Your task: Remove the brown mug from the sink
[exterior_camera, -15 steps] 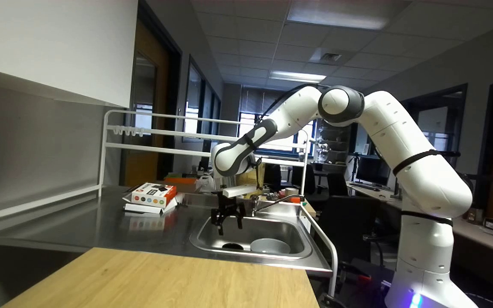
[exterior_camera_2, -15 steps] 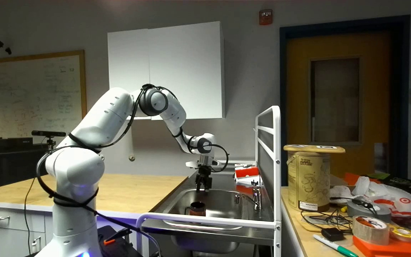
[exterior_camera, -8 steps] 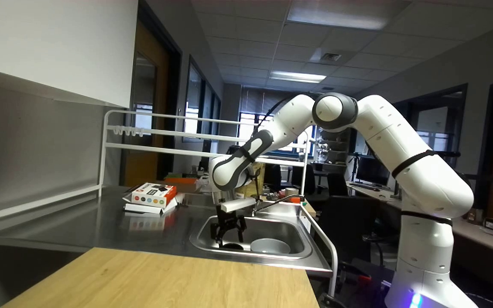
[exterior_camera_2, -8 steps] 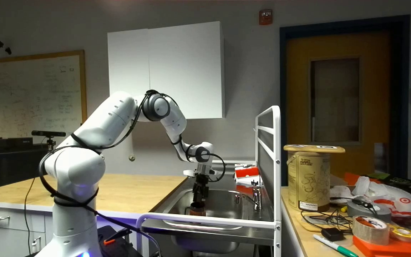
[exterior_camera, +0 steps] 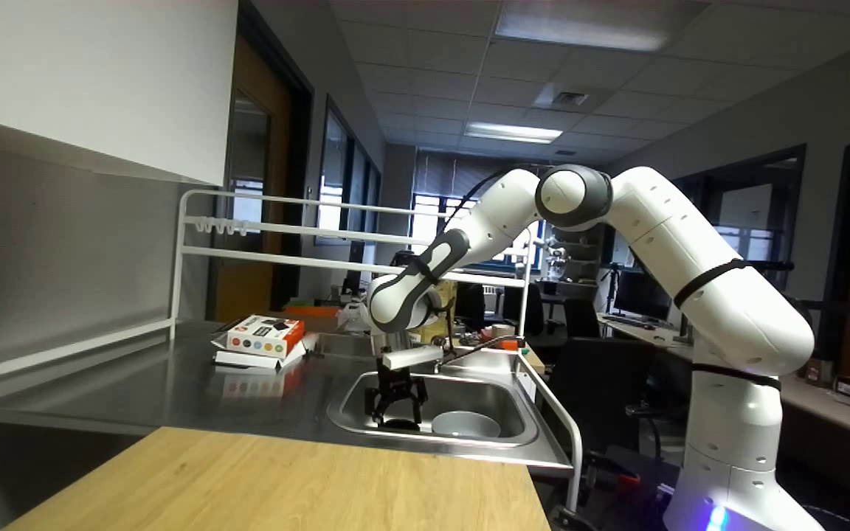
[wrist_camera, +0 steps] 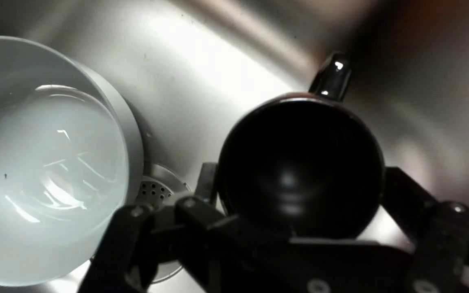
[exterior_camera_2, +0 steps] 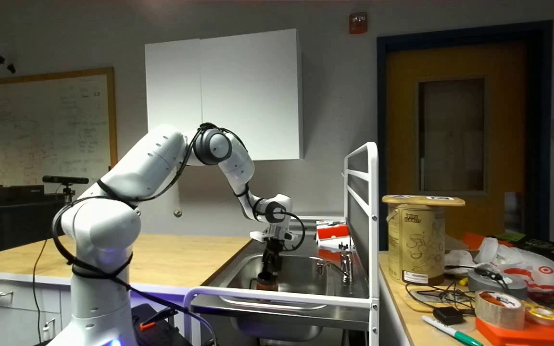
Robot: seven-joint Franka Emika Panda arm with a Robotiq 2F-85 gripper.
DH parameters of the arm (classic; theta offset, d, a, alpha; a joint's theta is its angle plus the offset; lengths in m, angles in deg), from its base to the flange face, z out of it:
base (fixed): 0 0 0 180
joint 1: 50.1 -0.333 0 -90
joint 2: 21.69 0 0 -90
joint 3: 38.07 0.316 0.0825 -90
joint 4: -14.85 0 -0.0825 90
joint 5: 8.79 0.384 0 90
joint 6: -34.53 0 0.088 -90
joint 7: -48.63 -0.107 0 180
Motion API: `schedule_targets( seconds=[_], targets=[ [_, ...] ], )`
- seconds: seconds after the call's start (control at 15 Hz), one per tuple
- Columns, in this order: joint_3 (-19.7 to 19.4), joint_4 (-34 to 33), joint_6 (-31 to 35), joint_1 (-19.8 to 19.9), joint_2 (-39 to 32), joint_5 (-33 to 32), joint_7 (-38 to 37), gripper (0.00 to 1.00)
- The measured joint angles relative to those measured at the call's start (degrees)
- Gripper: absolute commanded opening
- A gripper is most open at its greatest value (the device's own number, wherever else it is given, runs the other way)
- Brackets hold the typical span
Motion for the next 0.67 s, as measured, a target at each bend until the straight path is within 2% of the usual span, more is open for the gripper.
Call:
schedule_targets(
  seconds=[0.67],
  targets=[
    [0.1, -1.1, -0.2, 0.8, 0.6, 4.0, 0.0, 1.00]
  ],
)
